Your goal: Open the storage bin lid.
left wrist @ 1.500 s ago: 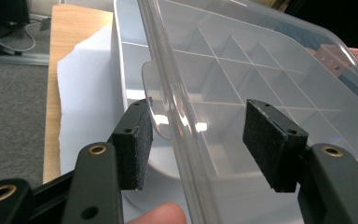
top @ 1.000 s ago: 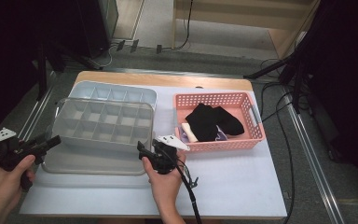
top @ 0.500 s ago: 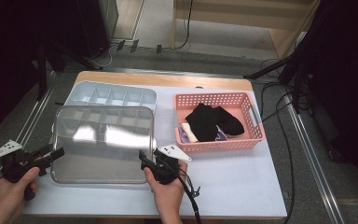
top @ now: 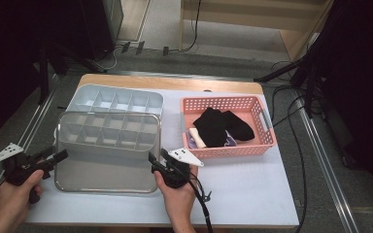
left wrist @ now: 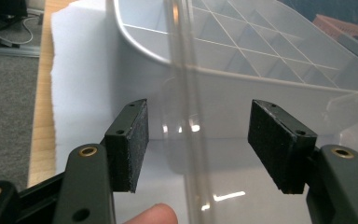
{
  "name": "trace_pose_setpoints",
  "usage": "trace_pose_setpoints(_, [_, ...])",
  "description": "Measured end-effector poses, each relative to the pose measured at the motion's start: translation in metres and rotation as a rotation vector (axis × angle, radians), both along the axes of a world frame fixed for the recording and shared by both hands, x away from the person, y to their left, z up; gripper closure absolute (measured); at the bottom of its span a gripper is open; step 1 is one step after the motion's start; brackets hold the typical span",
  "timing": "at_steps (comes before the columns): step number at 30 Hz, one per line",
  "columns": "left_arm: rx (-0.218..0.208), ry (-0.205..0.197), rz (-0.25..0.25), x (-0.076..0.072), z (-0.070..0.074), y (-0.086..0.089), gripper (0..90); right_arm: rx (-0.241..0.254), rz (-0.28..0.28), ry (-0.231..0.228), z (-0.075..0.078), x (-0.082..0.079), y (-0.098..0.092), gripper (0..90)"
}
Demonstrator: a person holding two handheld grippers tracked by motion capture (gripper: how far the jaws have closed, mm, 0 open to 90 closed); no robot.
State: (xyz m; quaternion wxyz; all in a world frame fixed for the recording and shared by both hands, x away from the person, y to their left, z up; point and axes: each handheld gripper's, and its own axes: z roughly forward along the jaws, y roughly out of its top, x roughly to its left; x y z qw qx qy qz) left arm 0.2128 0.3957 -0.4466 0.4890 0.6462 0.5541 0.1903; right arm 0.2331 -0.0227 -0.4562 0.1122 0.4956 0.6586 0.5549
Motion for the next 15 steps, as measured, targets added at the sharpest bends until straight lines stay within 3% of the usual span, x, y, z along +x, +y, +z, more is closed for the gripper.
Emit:
trace_pose_setpoints(8, [0.042,0.025,-0.019,0.0043,0.004,-0.0104,34.6,0.024,0.003,0.013,-0.0001,0.0002,-0.0031,59.0])
trace_pose_setpoints(12, [0.008,0.028,-0.011,0.0058,0.004,-0.0084,37.1,0.034,0.013,0.025,0.0004,0.0024,-0.0046,59.8])
trace_pose_setpoints(15, [-0.046,0.042,-0.006,0.0054,0.0052,-0.003,43.7,0.04,0.011,0.041,0.0011,0.0015,-0.0057,61.4])
